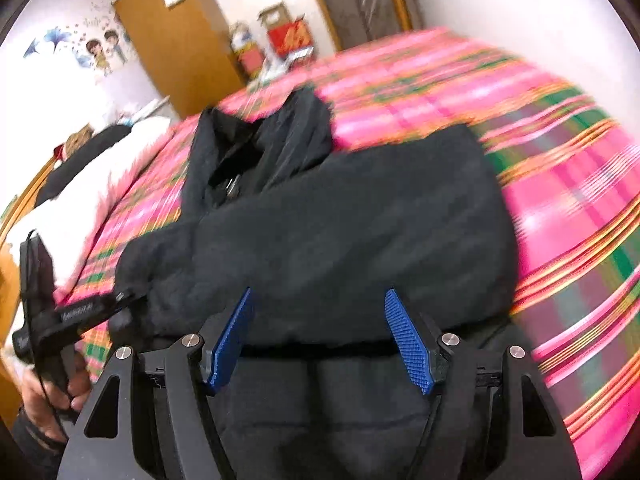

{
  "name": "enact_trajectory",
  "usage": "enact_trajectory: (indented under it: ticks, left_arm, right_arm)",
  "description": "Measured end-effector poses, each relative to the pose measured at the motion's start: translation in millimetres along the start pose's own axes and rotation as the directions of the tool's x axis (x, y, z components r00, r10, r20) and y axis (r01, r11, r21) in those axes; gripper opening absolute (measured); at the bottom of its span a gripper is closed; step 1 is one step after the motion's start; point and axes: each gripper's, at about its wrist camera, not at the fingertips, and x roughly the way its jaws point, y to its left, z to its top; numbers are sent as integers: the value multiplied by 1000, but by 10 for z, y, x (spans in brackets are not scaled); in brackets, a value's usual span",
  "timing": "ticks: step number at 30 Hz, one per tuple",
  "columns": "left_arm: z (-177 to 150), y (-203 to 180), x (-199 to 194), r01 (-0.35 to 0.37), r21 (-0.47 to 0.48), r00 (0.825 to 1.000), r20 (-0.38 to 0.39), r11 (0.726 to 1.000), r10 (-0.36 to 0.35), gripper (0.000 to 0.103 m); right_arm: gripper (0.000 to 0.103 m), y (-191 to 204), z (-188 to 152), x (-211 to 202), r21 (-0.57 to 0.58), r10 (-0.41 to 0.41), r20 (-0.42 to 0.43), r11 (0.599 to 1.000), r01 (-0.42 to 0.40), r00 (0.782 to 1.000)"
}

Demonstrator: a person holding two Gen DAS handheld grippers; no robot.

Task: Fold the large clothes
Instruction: 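Grasp the jacket hem with the left tool while the right tool grasps the hem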

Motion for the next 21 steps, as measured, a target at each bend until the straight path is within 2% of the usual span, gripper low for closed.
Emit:
enact_trajectory:
  ticks: [3,5,7,8,11,15,19,21]
  left_arm:
    - [-37,80,124,-4,-38,999,-41,999,3,11]
    - [-49,64,157,-17,-28,999,-43,999,16,12]
    - [-52,62,193,-27,-11,999,-42,1000,27,12]
    - [-60,49,208,-34,1,999,-40,999,34,13]
    - [-55,27,282,-59,32,997,-37,998,60,15]
    - [-82,51,255,-67,32,997,-43,997,68,17]
    - [-59,66,188,-64,25,997,-46,998,66,17]
    - [-82,56,187,-72,35,996,-46,997,73,17]
  right_arm:
    - [66,-172,63,156,-10,-80,-6,997,80,997]
    - [61,-244,50,335,-28,-117,-52,993,116,992]
    - [61,-316,-23,572,-54,-120,-125,992,114,985]
    - [61,-312,-55,636,-86,-129,-121,989,119,984]
    - [61,-293,-89,694,-116,-148,-131,984,133,980]
    - [61,-244,37,625,-120,-159,-197,983,137,968]
    - [58,-232,211,230,-155,-184,-58,973,173,981]
    - [58,-311,330,208,-148,-185,-33,973,178,982]
